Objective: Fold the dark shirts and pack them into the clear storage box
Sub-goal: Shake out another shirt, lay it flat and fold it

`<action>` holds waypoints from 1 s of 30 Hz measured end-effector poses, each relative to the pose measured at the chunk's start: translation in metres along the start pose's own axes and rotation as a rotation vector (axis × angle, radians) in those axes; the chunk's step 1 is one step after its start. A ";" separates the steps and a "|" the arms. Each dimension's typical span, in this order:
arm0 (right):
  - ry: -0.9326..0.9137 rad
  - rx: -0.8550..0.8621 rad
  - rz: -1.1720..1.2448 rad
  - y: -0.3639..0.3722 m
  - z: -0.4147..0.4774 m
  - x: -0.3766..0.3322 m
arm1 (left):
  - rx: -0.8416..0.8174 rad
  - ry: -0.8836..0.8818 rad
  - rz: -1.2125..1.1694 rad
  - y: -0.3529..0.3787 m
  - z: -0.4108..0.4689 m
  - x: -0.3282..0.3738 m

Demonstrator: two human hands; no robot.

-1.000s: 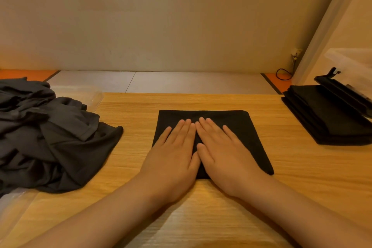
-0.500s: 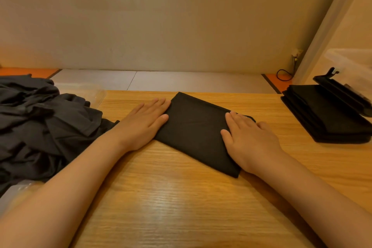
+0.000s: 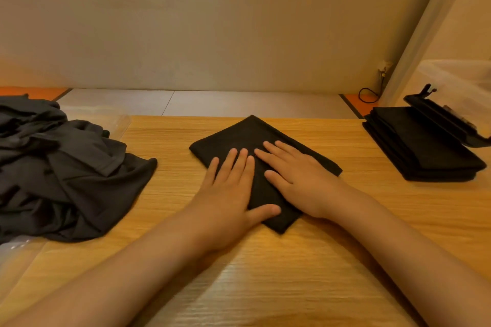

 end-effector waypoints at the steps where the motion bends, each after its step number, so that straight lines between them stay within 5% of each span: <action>1: 0.054 0.006 -0.008 0.002 -0.003 -0.004 | -0.040 0.040 0.026 -0.007 0.002 -0.012; 5: 0.174 0.098 -0.076 0.008 -0.017 -0.023 | -0.051 0.148 -0.054 -0.028 0.000 -0.054; 8: 0.001 0.167 -0.093 0.005 -0.013 -0.020 | 0.057 0.226 -0.246 -0.024 0.001 -0.050; 13: -0.133 -0.011 -0.044 0.005 -0.001 0.002 | 0.027 0.212 -0.088 -0.009 0.006 -0.031; 18: -0.062 0.116 0.076 -0.005 0.004 0.016 | 0.015 0.198 -0.208 -0.018 0.001 -0.042; 24: 0.022 -0.001 0.037 -0.002 0.011 0.029 | -0.035 0.150 -0.073 -0.013 0.008 -0.043; 30: -0.192 0.143 0.052 -0.003 -0.039 0.010 | 0.102 0.360 -0.138 -0.012 -0.038 -0.032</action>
Point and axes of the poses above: each hand's wrist, its own z-axis towards the middle knuckle, its own y-axis out of the palm, x = y × z, the point moved 1 cm from there along z, towards the middle knuckle, and after that the axes turned 12 degrees about -x, right-handed, at the moved point
